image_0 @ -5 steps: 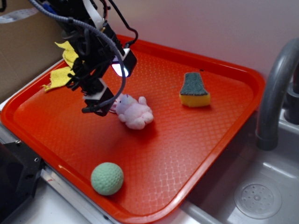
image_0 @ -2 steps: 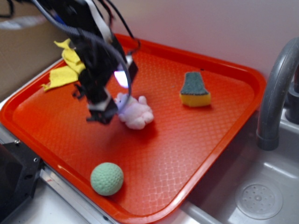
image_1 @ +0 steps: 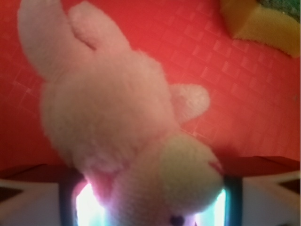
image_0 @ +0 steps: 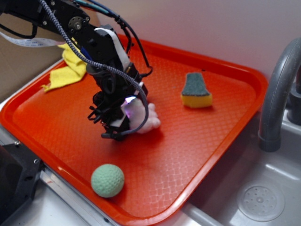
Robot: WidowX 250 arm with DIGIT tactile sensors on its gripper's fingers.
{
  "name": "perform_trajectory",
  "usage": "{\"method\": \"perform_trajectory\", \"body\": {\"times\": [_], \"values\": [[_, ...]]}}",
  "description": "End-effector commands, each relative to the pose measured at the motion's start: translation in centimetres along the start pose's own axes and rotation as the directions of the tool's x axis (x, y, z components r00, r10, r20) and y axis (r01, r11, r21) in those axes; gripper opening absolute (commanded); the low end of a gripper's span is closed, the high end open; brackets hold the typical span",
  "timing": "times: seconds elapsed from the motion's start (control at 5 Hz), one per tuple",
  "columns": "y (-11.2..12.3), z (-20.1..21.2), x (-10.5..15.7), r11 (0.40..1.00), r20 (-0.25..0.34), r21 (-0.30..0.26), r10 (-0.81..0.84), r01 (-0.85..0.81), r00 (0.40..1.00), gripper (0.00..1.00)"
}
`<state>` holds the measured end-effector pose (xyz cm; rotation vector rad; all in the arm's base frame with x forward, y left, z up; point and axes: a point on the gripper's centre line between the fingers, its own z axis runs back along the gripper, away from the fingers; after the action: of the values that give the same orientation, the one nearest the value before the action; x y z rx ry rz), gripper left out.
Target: Grab the pink bunny.
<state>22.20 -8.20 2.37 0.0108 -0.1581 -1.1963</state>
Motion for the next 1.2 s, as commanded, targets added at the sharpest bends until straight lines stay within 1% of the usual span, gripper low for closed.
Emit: {"method": "perform_trajectory", "body": {"times": [0.0, 0.2, 0.4, 0.6, 0.8, 1.0], "values": [[2.0, 6.0, -1.4, 0.97, 0.011, 0.096, 0.225, -0.225, 0.974, 0.0], [3.7, 11.6, -5.0, 0.874, -0.056, 0.243, 0.445, -0.42, 0.894, 0.0], [4.9, 17.0, -7.7, 0.737, -0.081, 0.312, 0.649, -0.599, 0.757, 0.0], [6.0, 20.3, -7.0, 0.574, -0.134, 0.359, 0.812, -0.736, 0.568, 0.0], [6.6, 20.8, -6.5, 0.45, -0.143, 0.214, 0.892, -0.867, 0.428, 0.0], [6.2, 20.1, -6.1, 0.42, -0.168, 0.183, 0.904, -0.889, 0.393, 0.0]]}}
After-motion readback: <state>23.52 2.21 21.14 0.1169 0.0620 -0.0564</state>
